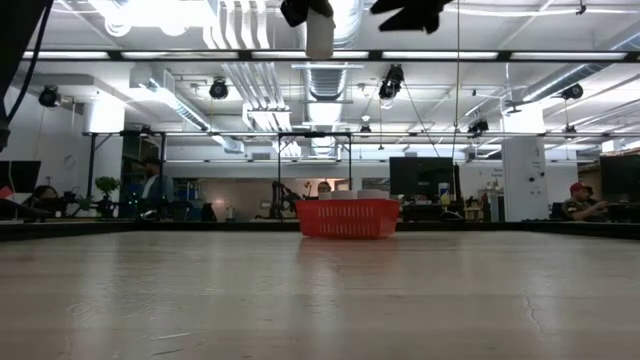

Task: Pick and place pill bottles into a basket
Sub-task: Put the white pill bottle into the red bin

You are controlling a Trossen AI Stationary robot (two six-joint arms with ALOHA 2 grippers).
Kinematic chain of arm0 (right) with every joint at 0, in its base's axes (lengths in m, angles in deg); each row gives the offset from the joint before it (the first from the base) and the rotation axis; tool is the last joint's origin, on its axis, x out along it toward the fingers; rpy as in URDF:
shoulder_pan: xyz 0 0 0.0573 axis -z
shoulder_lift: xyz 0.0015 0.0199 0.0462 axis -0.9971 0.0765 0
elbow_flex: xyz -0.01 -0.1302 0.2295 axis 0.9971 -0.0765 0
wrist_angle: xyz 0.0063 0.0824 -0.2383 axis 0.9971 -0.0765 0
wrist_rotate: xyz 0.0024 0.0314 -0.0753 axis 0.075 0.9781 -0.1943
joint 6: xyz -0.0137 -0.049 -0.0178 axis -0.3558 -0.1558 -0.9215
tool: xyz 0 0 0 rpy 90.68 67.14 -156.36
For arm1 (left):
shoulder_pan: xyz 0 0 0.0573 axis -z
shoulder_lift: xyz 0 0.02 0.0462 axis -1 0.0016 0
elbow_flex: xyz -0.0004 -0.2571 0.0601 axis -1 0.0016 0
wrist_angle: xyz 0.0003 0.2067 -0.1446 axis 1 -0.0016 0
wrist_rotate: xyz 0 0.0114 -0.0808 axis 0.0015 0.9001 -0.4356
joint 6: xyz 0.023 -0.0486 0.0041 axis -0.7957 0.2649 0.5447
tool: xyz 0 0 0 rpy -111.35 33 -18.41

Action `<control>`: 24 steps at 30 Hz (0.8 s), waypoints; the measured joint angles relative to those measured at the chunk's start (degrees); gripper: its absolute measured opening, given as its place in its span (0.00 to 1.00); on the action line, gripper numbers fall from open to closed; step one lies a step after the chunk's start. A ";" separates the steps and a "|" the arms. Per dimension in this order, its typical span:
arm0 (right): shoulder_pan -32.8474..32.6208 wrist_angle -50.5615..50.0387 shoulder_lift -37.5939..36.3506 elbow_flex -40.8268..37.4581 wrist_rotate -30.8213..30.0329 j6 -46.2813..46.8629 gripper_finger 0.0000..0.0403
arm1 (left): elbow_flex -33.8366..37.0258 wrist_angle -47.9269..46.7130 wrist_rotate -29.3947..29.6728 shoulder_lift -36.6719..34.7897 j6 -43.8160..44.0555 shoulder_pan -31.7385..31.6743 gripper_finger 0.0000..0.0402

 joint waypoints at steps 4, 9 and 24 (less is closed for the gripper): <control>0.76 -0.26 -4.59 0.00 0.16 0.05 0.84 | 0.86 1.36 -0.07 0.70 -0.40 -0.99 0.35; 0.94 -1.28 -8.12 0.00 0.13 0.24 0.83 | 4.89 4.78 -1.22 1.11 -0.46 -1.78 0.35; 0.85 -7.12 -10.15 0.00 0.17 1.09 0.81 | 18.23 16.63 -1.71 0.96 -1.56 -4.50 0.35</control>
